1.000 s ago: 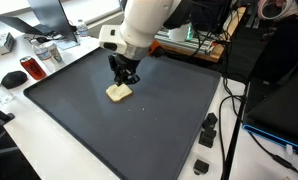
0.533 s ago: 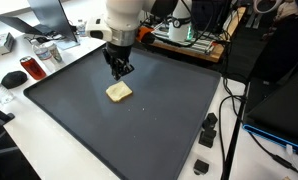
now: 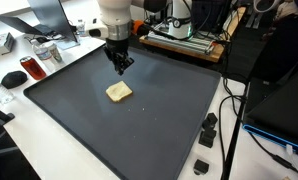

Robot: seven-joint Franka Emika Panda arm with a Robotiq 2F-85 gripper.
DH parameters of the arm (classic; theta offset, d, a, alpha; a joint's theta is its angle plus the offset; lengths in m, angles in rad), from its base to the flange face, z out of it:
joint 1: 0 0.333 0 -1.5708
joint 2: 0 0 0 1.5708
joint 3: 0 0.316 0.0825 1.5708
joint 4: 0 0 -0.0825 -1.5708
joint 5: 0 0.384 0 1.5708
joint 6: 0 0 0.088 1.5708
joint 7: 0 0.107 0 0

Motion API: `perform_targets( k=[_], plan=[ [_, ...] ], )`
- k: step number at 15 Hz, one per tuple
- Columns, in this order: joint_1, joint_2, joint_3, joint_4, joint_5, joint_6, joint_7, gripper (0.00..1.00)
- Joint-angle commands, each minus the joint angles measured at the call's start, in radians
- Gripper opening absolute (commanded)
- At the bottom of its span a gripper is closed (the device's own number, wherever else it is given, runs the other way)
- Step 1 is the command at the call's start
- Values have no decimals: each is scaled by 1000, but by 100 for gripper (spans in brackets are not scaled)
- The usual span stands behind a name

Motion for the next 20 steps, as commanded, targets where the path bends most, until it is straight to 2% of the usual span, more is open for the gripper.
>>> perform_targets(
  k=[1, 3, 4, 7, 8, 9, 12, 20],
  plan=[
    [-21, -42, 3, -63, 82, 25, -103, 5],
    [-33, -49, 4, -85, 123, 95, -117, 5],
    [-1, -12, -15, -35, 79, 39, -77, 22],
    [-9, -15, -16, -50, 97, 74, -91, 22],
    [-9, -15, -16, -50, 97, 75, -91, 5],
    [2, -9, -29, -46, 66, 104, -61, 5],
    [-23, 10, -5, -43, 127, 121, -140, 5],
    [-48, 79, 10, -43, 190, 219, -263, 5]
  ],
)
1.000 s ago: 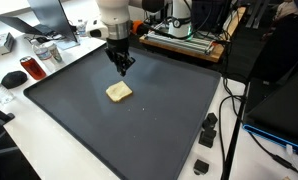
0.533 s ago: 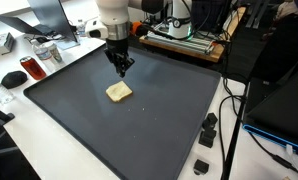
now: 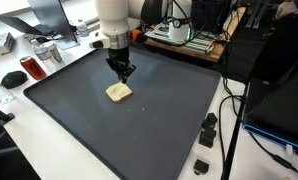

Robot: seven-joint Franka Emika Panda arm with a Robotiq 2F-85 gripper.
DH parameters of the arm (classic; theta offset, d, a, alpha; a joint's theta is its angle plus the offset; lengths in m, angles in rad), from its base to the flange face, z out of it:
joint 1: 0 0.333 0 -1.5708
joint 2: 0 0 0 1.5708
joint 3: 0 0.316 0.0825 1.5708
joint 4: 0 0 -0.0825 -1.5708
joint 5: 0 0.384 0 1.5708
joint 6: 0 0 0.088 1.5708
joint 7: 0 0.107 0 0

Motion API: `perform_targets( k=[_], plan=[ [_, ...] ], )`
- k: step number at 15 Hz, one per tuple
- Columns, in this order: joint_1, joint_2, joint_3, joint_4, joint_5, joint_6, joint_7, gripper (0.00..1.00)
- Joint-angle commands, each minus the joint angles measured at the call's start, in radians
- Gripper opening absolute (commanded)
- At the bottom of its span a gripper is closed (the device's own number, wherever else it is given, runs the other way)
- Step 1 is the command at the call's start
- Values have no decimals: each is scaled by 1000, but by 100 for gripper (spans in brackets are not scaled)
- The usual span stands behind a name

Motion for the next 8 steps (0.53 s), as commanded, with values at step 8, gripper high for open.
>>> perform_targets(
  k=[8],
  plan=[
    [-37, 62, 25, 10, 118, 118, -156, 5]
  ],
)
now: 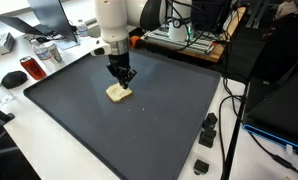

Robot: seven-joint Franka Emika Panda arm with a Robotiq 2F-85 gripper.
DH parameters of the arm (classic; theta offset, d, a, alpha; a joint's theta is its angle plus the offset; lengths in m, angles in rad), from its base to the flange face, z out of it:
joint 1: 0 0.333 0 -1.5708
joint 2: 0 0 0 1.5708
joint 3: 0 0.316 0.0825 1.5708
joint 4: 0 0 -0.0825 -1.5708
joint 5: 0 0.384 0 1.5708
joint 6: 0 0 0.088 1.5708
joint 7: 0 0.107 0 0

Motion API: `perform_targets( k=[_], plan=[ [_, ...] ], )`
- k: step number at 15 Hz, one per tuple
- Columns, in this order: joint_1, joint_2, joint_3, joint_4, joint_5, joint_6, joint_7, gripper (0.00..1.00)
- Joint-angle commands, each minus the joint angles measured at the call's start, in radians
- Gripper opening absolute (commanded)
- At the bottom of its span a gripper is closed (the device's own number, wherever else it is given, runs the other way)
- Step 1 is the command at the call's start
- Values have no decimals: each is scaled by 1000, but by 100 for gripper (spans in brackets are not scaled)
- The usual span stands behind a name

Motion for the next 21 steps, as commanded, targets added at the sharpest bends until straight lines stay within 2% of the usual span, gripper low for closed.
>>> perform_targets(
  k=[1, 21],
  plan=[
    [-22, 17, 14, 10, 43, 40, -48, 5],
    [-26, 75, -1, 68, 37, 42, -48, 5]
  ],
)
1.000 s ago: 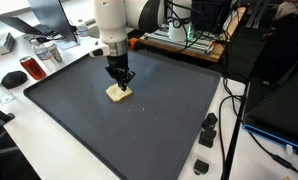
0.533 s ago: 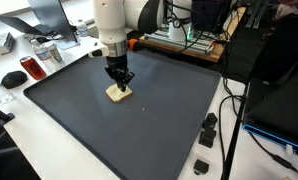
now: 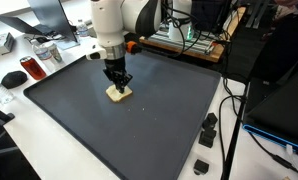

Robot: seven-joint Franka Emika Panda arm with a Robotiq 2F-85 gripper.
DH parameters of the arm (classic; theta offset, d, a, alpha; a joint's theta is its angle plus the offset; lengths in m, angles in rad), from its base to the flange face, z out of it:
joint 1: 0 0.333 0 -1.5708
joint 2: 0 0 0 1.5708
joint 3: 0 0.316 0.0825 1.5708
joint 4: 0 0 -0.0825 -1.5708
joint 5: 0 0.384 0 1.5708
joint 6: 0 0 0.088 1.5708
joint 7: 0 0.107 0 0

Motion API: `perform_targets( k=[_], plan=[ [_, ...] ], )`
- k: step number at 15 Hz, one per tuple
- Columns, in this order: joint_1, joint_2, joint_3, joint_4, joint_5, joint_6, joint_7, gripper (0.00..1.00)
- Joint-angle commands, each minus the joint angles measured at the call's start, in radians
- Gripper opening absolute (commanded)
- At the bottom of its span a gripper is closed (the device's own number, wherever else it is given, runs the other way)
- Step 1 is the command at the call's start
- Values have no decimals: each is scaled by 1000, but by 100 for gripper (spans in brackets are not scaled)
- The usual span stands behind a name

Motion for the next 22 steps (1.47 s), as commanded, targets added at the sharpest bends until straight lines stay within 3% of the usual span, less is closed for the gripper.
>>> perform_targets(
  k=[1, 22],
  plan=[
    [-14, 20, 7, 26, 26, -2, -34, 5],
    [-18, 15, 9, 28, 22, -33, -70, 5]
  ],
)
